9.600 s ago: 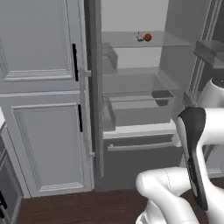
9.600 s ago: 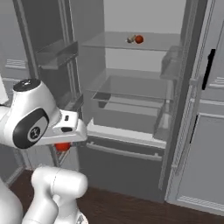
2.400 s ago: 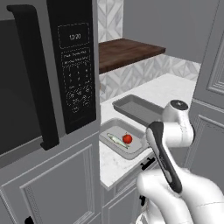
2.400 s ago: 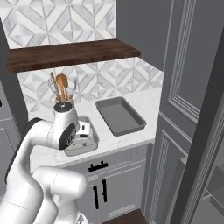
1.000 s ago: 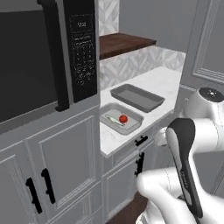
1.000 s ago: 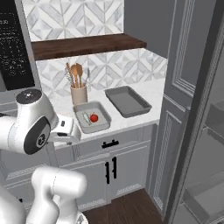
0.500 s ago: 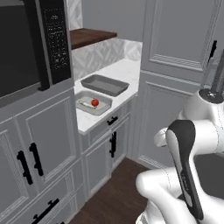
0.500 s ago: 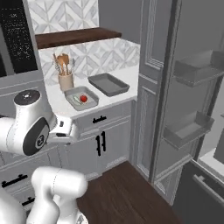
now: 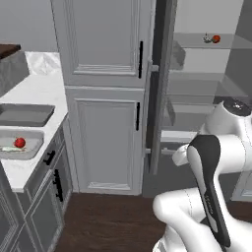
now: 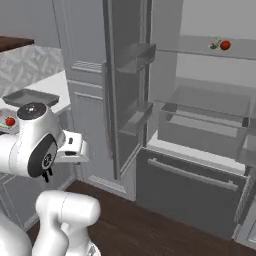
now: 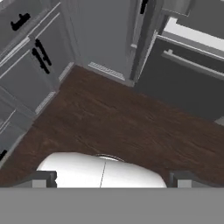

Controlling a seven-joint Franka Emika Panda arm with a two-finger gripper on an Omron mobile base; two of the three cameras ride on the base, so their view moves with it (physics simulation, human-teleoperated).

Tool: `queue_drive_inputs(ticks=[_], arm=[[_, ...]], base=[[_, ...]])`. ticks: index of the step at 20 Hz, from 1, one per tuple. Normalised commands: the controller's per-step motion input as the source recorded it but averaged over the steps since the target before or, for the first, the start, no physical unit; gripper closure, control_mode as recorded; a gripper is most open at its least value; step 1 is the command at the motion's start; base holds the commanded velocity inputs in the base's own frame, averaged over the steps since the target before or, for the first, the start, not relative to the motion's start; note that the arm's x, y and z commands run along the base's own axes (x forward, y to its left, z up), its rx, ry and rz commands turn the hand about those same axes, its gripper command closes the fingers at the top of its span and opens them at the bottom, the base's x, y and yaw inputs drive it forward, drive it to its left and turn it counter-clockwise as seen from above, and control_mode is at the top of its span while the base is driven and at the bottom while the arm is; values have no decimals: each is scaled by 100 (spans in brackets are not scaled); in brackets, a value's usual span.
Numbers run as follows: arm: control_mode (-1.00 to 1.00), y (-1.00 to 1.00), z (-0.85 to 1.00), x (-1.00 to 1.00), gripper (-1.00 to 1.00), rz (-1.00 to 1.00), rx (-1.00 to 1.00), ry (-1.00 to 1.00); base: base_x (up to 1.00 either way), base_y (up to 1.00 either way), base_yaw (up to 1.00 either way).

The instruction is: Place one tomato and one fish in each tupperware on the nearby counter, to pack two identical lunches.

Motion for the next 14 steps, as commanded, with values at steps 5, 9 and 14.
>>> queue_drive_inputs(ticks=[5, 9, 14], arm=[[100, 0, 0, 0, -100, 0, 0, 0], [100, 0, 0, 0, -100, 0, 0, 0], [100, 0, 0, 0, -100, 0, 0, 0]], base=[[0, -13, -90], [29, -14, -52], [55, -49, 2]])
